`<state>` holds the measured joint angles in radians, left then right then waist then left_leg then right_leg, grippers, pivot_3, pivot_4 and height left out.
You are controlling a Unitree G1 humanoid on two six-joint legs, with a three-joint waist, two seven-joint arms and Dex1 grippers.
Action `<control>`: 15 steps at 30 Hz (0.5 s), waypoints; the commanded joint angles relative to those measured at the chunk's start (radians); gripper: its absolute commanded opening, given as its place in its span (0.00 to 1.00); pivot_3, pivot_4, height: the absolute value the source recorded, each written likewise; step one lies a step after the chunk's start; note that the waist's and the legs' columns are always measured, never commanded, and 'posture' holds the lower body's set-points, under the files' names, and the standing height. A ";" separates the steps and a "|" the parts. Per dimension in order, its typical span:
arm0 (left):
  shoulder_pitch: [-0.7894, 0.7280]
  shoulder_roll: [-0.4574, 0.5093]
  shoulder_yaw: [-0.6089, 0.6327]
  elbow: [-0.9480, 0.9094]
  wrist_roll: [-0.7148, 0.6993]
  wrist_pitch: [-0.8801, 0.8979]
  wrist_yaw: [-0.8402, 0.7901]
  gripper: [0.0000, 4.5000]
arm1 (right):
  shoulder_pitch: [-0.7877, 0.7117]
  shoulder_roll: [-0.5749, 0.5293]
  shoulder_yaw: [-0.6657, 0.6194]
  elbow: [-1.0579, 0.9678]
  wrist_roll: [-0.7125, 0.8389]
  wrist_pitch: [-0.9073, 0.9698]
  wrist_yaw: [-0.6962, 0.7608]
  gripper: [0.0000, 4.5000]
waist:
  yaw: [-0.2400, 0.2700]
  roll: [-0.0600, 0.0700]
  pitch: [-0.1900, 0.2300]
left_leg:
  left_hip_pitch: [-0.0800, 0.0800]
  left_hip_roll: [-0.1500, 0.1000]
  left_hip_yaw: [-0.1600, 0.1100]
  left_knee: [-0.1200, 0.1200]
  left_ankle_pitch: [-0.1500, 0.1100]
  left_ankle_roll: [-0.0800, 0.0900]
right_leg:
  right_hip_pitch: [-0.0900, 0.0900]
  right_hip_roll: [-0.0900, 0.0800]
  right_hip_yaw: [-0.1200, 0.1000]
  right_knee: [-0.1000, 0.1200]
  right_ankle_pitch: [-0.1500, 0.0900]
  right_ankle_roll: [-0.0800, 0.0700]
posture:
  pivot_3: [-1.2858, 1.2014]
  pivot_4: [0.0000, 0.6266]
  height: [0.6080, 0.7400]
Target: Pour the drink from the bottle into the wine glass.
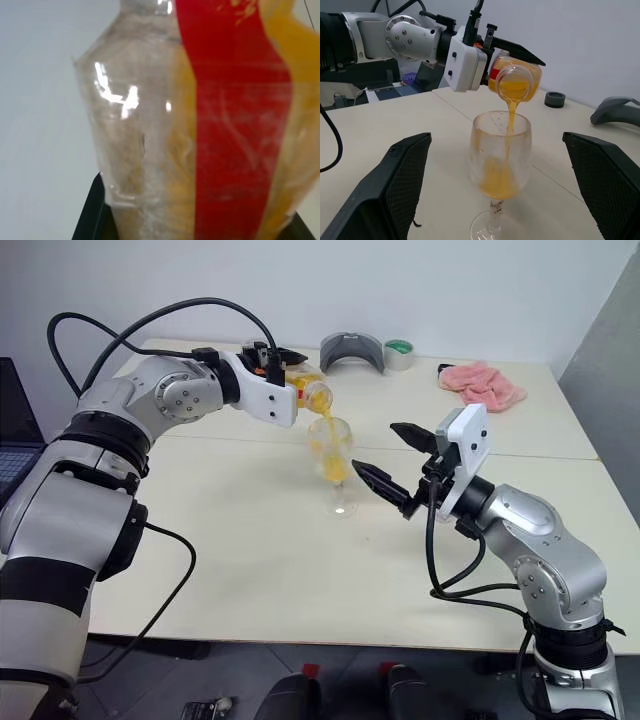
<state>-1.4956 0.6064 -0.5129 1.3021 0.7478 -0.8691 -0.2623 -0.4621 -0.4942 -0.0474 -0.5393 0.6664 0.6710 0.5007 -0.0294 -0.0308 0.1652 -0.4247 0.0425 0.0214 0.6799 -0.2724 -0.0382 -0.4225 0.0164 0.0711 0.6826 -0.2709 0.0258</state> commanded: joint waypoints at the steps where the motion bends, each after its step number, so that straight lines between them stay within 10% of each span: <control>1: -0.053 0.023 0.004 -0.017 0.000 -0.012 0.030 0.36 | -0.017 0.004 -0.003 -0.020 -0.004 -0.023 0.005 1.00 | 0.000 0.000 0.000 | 0.000 0.000 0.000 0.000 0.000 0.000 | 0.000 0.000 0.000 0.000 0.000 0.000 | 0.52 0.24 1.00; 15: -0.072 0.025 -0.009 -0.014 0.015 -0.014 0.046 0.36 | -0.025 0.012 0.004 -0.016 -0.015 -0.025 0.005 1.00 | 0.000 0.000 0.000 | 0.000 0.000 0.000 0.000 0.000 0.000 | 0.000 0.000 0.000 0.000 0.000 0.000 | 0.52 0.24 1.00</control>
<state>-1.5102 0.6170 -0.5266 1.3024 0.7665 -0.8806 -0.2390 -0.4622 -0.4855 -0.0338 -0.5392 0.6494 0.6647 0.5010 -0.0294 -0.0308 0.1652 -0.4247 0.0424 0.0214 0.6800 -0.2722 -0.0384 -0.4226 0.0163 0.0710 0.6829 -0.2709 0.0258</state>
